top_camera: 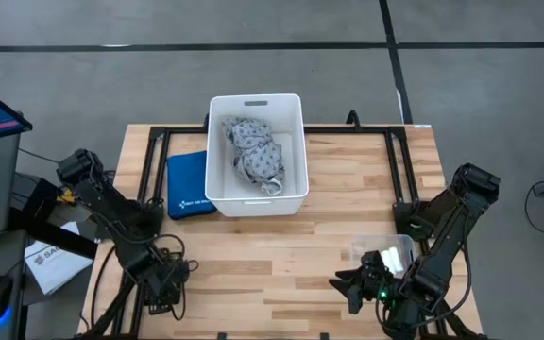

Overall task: Pick & Place Medicine items
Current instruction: Return to Home Position

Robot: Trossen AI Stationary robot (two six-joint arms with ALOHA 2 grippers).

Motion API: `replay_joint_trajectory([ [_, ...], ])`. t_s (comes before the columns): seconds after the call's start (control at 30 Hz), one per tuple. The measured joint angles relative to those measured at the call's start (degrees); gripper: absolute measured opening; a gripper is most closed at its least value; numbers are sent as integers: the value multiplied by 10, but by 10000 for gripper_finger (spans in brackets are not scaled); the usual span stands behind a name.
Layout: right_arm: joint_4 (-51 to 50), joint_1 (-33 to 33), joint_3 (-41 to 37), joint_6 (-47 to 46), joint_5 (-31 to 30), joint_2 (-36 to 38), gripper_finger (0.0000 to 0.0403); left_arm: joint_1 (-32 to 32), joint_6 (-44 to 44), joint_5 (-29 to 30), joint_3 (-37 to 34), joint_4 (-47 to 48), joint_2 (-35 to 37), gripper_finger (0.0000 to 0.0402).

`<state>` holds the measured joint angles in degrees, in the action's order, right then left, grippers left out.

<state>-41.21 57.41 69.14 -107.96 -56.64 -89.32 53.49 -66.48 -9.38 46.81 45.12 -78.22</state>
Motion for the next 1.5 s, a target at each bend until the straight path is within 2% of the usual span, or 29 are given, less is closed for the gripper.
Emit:
replay_joint_trajectory([
  [0.13,1,0,0,3,-2,0,193,0,-2,4,0,-11,1,225],
  [0.27,1,0,0,4,-2,0,193,-7,-3,15,0,-52,24,221],
  [0.43,1,0,0,4,-2,0,193,-17,22,109,0,-160,89,201],
  [0.5,1,0,0,4,-2,0,193,-17,79,143,0,-217,115,188],
  [0.57,1,0,0,5,-2,0,193,-13,164,148,0,-292,133,162],
  [0.7,1,0,0,8,-2,0,193,-2,342,151,1,-393,133,71],
  [0.77,1,0,0,14,-5,0,193,-33,401,140,1,-416,105,22],
  [0.8,1,0,0,15,-6,0,193,-61,420,123,1,-439,86,13],
  [0.93,1,-2,0,16,-30,0,193,-186,496,16,0,-615,5,4],
  [1.03,11,-6,0,15,-39,0,193,-264,527,-51,0,-711,-14,1],
  [1.13,24,-8,0,11,-41,0,193,-316,551,-71,0,-702,24,0],
  [1.23,45,-10,0,11,-41,0,193,-314,578,-58,1,-628,104,0],
  [1.33,53,-13,0,13,-50,0,193,-273,621,2,-8,-549,177,0],
  [1.5,54,-26,0,17,-52,0,193,-246,616,117,-103,-593,279,0],
])
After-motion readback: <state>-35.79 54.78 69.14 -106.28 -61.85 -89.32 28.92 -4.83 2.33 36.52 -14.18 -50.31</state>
